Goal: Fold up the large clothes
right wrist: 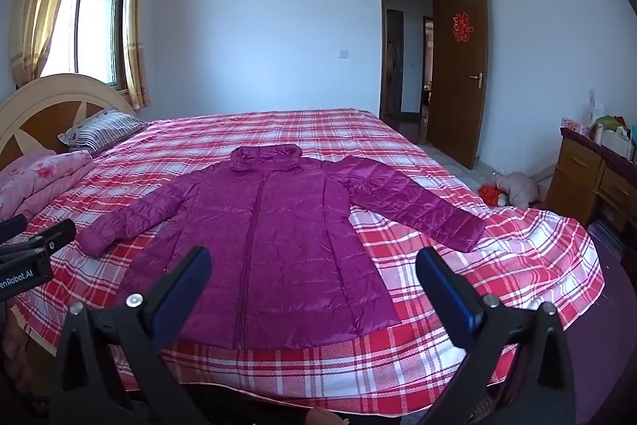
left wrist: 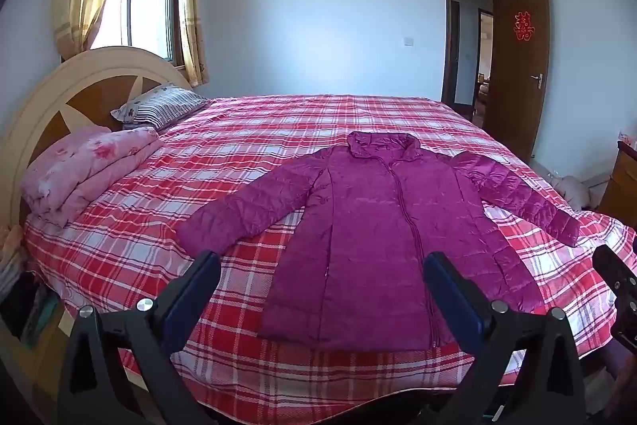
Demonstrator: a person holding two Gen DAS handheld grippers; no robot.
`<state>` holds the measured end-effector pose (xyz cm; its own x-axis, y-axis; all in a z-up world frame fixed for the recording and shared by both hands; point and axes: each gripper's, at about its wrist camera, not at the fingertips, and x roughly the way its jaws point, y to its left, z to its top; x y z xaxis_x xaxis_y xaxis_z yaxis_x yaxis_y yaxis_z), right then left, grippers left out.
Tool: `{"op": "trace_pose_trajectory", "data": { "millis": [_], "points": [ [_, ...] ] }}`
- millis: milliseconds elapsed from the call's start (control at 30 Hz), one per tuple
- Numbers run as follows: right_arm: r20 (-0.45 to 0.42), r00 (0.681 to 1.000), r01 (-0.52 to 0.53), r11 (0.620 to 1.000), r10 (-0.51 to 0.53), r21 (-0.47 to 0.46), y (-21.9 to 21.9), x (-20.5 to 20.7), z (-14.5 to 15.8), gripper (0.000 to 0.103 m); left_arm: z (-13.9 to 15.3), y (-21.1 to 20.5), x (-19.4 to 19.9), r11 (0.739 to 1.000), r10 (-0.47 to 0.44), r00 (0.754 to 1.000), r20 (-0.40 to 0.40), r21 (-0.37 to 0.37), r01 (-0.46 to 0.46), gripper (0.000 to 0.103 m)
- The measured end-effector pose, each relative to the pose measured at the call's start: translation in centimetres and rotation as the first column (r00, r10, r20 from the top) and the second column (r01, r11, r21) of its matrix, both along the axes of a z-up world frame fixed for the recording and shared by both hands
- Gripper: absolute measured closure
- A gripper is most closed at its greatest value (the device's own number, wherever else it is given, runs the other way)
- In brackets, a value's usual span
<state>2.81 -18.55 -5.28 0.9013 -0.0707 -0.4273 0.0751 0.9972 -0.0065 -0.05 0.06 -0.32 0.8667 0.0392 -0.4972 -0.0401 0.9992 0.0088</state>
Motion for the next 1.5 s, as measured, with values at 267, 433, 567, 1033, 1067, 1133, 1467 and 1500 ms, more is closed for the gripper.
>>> {"op": "trace_pose_trajectory", "data": {
  "millis": [267,433,567,1033,1067,1133,1467,1500],
  "points": [
    [-0.015,1.0,0.002,1.0,-0.002,0.005,-0.14,0.28,-0.24,0.0,-0.04,-0.12,-0.03,1.0,0.0,1.0,0.001,-0.004,0.0,0.001],
    [-0.019,1.0,0.001,1.0,0.0,0.007,-0.12,0.28,-0.34,0.0,-0.05,-0.13,-0.02,1.0,0.001,1.0,0.001,-0.007,-0.001,0.001],
    [-0.019,1.0,0.002,1.0,-0.002,0.008,-0.1,0.28,-0.37,0.0,-0.02,0.07,0.03,1.0,0.001,1.0,-0.001,-0.007,-0.001,0.001],
    [-0.026,1.0,-0.004,1.0,0.004,0.008,-0.05,0.28,-0.76,0.0,-0.22,0.38,0.37,1.0,0.019,1.0,-0.011,-0.004,-0.019,0.001],
    [-0.028,1.0,-0.004,1.0,0.004,0.007,-0.01,0.4,-0.82,0.0,-0.23,0.47,0.39,1.0,0.018,1.0,-0.012,-0.006,-0.018,0.001],
    [-0.031,1.0,-0.005,1.0,0.005,0.007,0.04,0.45,-0.91,0.0,-0.29,0.54,0.45,1.0,0.02,1.0,-0.014,-0.006,-0.02,0.001],
    [-0.038,0.999,-0.007,1.0,0.008,0.008,0.02,0.55,-0.94,0.0,-0.49,0.43,0.54,1.0,0.019,1.0,-0.019,-0.005,-0.019,0.001],
    [-0.037,0.999,-0.007,1.0,0.007,0.008,0.03,0.53,-0.95,0.0,-0.5,0.47,0.55,1.0,0.019,1.0,-0.019,-0.006,-0.019,0.001]
  ]
}}
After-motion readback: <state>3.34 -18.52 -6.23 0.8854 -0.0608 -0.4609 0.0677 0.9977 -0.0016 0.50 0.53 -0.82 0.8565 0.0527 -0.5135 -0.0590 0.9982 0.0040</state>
